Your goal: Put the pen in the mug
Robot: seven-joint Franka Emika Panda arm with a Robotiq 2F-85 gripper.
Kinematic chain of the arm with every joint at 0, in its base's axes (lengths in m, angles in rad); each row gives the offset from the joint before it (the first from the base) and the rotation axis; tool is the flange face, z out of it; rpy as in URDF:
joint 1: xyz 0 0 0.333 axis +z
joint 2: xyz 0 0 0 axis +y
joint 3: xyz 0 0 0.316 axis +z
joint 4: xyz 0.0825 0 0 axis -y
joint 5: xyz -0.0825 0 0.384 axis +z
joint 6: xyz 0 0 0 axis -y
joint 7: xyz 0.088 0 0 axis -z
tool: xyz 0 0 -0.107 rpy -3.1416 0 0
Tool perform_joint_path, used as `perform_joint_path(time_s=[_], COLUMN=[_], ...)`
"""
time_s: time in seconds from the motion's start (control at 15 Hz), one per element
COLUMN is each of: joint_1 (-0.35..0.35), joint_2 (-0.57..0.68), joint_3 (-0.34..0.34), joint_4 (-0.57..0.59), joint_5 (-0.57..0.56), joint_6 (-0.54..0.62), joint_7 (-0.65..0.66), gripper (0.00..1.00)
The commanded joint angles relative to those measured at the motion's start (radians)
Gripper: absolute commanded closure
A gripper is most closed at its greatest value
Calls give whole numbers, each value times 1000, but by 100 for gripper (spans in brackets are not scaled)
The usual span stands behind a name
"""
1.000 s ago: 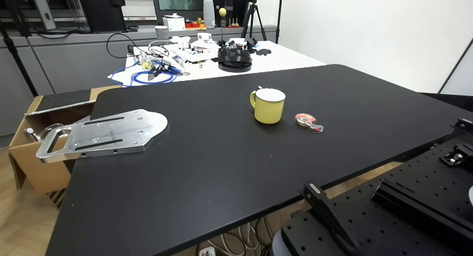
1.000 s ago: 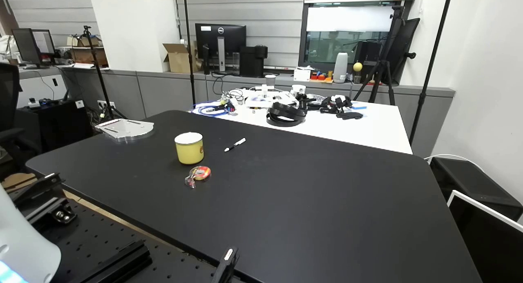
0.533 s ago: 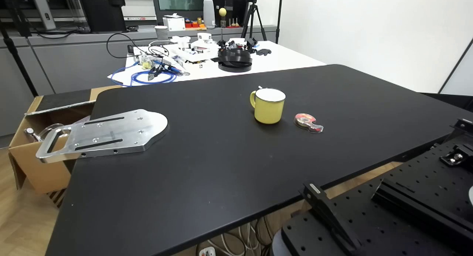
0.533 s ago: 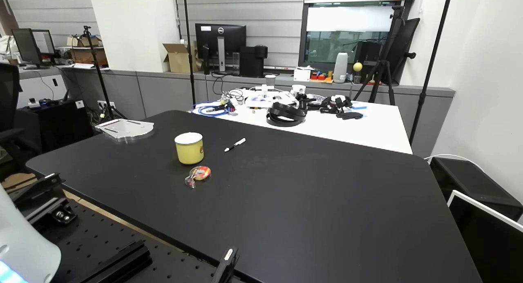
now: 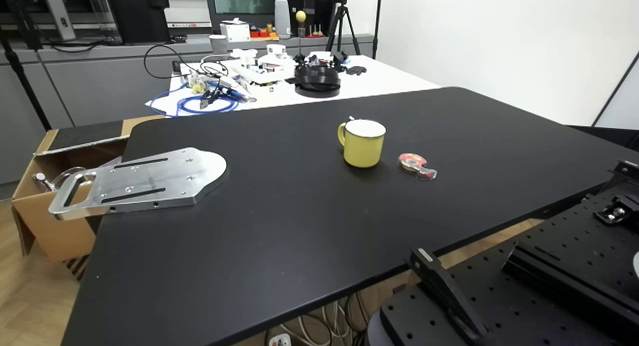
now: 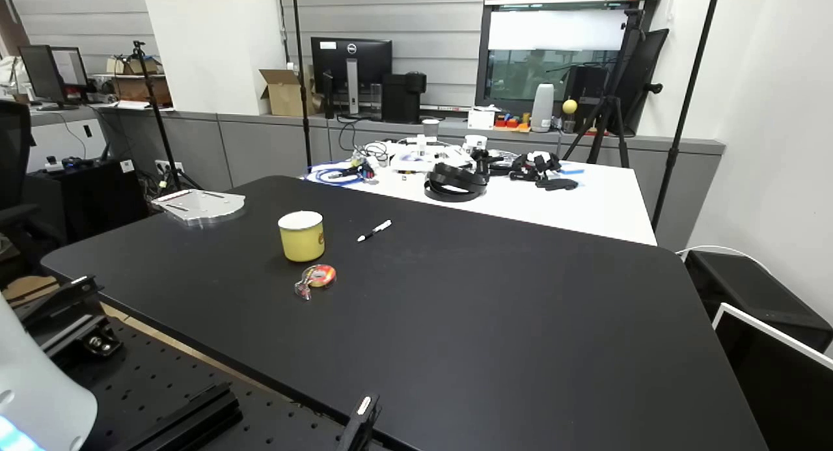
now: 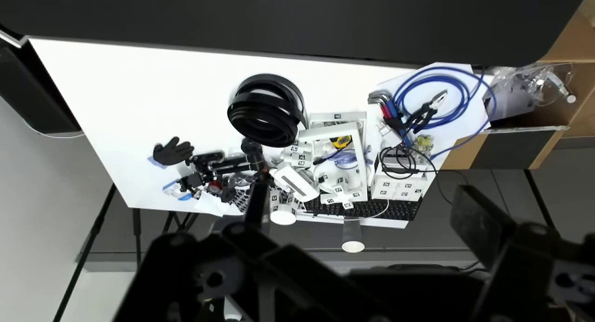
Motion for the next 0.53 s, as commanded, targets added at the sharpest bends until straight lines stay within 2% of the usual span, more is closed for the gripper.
perform_joint_path(time_s=[0.0, 0.47], joint_1=[-3, -35], joint_2=[157, 454], joint_3=[-40, -143], joint_4=[206, 525], joint_5=[-15, 83], joint_6=[-50, -118], joint_7=[-28, -160], gripper=[0, 0])
